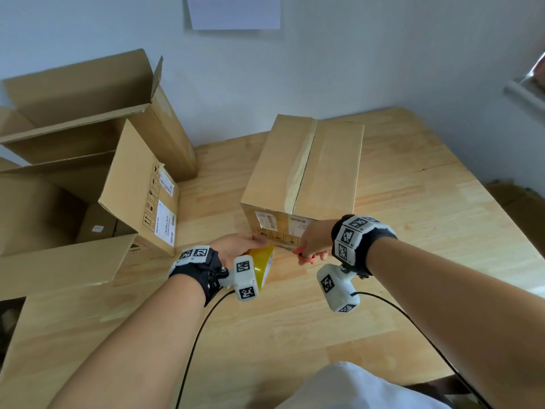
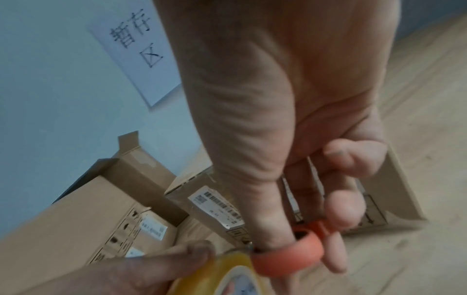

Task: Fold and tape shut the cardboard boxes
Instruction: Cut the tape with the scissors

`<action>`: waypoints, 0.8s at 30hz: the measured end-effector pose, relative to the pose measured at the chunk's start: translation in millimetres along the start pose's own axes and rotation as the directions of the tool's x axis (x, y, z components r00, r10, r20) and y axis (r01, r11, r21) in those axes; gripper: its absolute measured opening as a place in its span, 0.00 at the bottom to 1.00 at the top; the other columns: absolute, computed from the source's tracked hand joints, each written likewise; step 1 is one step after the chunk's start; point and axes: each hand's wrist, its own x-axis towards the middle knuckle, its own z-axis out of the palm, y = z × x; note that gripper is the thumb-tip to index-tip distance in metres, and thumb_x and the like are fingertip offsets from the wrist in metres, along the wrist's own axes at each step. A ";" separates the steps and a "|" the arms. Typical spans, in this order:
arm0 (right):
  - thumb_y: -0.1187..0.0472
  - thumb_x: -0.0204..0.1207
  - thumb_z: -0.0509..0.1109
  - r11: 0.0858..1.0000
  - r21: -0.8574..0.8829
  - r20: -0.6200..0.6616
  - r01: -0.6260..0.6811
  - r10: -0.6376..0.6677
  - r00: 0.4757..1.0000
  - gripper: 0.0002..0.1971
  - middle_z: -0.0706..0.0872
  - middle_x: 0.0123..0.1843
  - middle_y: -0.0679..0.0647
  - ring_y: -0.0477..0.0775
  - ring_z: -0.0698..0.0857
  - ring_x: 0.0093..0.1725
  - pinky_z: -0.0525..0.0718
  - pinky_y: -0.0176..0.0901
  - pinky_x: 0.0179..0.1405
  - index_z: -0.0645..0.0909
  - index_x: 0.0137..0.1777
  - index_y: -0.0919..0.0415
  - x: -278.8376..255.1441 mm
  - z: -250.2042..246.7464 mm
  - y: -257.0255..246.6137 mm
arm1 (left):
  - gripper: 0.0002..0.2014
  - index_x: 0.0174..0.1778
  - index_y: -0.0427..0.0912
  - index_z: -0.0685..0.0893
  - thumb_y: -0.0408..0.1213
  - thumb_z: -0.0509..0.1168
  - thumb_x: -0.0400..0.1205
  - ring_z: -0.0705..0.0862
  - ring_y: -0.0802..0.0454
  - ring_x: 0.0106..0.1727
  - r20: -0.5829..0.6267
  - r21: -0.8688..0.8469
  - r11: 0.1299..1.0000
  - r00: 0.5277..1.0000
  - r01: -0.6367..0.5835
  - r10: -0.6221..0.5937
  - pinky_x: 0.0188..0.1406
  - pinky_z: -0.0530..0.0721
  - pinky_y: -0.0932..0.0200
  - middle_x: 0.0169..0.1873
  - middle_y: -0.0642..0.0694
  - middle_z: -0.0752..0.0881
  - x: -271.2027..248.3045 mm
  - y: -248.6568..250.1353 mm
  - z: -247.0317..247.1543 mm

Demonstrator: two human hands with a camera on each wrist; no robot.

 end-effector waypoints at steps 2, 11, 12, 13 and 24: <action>0.64 0.77 0.66 0.999 0.025 -0.009 -0.040 0.040 0.999 0.06 0.82 0.28 0.47 0.41 0.73 0.23 0.73 0.26 0.25 0.85 0.50 0.59 1.5 4.6 8.7 | 0.03 0.50 0.45 0.84 0.35 0.66 0.82 0.85 0.51 0.41 -0.058 0.000 1.000 0.998 -0.011 0.011 0.37 0.84 0.60 0.44 0.46 0.87 -6.5 -2.4 -5.4; 0.67 0.76 0.70 0.824 0.553 -0.143 -0.125 0.242 0.960 0.06 0.83 0.37 0.56 0.51 0.83 0.31 0.83 0.37 0.23 0.81 0.52 0.64 13.9 51.4 76.7 | 0.06 0.49 0.44 0.85 0.30 0.68 0.80 0.84 0.49 0.43 0.064 -0.091 0.994 0.995 -0.064 0.070 0.43 0.84 0.54 0.45 0.43 0.87 -44.4 -1.2 4.0; 0.66 0.76 0.70 0.792 0.601 -0.153 -0.105 0.243 0.958 0.11 0.83 0.39 0.55 0.51 0.83 0.35 0.84 0.38 0.26 0.81 0.57 0.66 12.6 55.1 84.3 | 0.07 0.49 0.45 0.85 0.29 0.68 0.79 0.84 0.48 0.45 0.085 -0.087 0.993 0.993 -0.075 0.083 0.47 0.83 0.53 0.47 0.43 0.87 -46.1 1.4 7.1; 0.65 0.75 0.70 0.767 0.636 -0.168 -0.084 0.243 0.955 0.14 0.83 0.40 0.54 0.51 0.83 0.37 0.85 0.38 0.29 0.81 0.60 0.67 9.6 57.7 89.4 | 0.08 0.49 0.45 0.85 0.28 0.68 0.78 0.84 0.48 0.47 0.102 -0.083 0.993 0.990 -0.087 0.095 0.50 0.82 0.52 0.48 0.42 0.86 -48.1 5.4 11.4; 0.52 0.81 0.65 0.184 0.947 -0.261 0.265 -0.046 0.964 0.20 0.85 0.55 0.61 0.61 0.85 0.48 0.86 0.46 0.47 0.80 0.63 0.67 -75.3 62.0 109.0 | 0.09 0.51 0.42 0.84 0.25 0.65 0.81 0.89 0.51 0.44 0.278 -0.070 0.983 0.943 -0.171 0.184 0.50 0.87 0.57 0.45 0.43 0.89 -44.3 68.3 111.3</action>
